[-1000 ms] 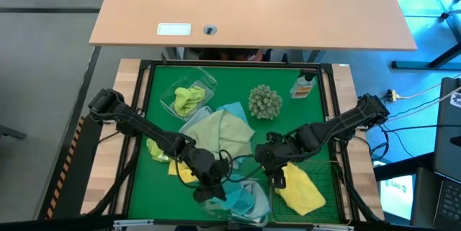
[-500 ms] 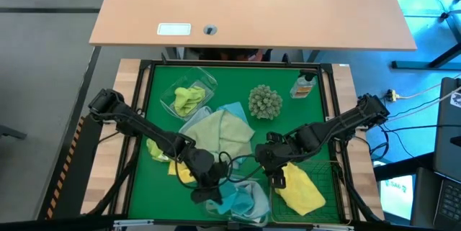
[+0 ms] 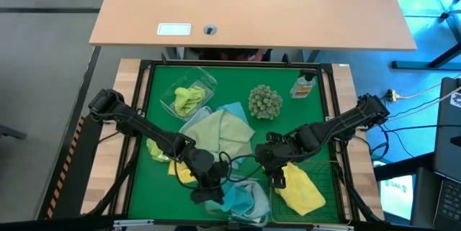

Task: Sort microfiber towel by color & place in baskets
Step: Put the blue microfiber cloth into the bottom transparent bin

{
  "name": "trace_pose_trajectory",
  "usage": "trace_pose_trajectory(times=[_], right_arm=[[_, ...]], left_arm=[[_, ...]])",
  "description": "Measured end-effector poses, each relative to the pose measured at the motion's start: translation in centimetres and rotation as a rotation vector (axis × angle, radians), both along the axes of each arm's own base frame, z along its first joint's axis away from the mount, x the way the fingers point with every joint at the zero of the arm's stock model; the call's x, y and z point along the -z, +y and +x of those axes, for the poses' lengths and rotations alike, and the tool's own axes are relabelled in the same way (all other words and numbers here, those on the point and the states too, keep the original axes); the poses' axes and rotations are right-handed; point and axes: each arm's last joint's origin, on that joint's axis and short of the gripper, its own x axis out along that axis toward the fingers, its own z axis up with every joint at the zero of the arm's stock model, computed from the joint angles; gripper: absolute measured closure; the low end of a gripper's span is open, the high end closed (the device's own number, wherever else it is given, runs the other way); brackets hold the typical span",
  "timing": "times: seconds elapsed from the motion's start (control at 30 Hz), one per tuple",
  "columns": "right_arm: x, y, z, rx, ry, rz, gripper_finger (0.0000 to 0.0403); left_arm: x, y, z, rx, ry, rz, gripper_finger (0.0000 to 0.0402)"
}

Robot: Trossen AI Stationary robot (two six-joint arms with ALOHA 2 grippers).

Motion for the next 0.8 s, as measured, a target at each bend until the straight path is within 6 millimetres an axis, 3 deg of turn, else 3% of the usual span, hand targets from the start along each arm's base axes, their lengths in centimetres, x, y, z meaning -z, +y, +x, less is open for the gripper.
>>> trace_pose_trajectory(times=[0.4, 0.63, 0.8], right_arm=[[0.0, 0.0, 0.0, 0.0, 0.0, 0.0, 0.0173], [0.0, 0.0, 0.0, 0.0, -0.002, 0.001, 0.0173], [0.0, 0.0, 0.0, -0.001, -0.005, 0.003, 0.0173]], left_arm=[[-0.3, 2.0, 0.2, 0.263, 0.148, -0.203, 0.0309], [-0.3, 3.3, 0.5, 0.173, 0.137, -0.155, 0.0309], [1.0, 3.7, -0.2, 0.13, 0.292, -0.097, 0.0309]])
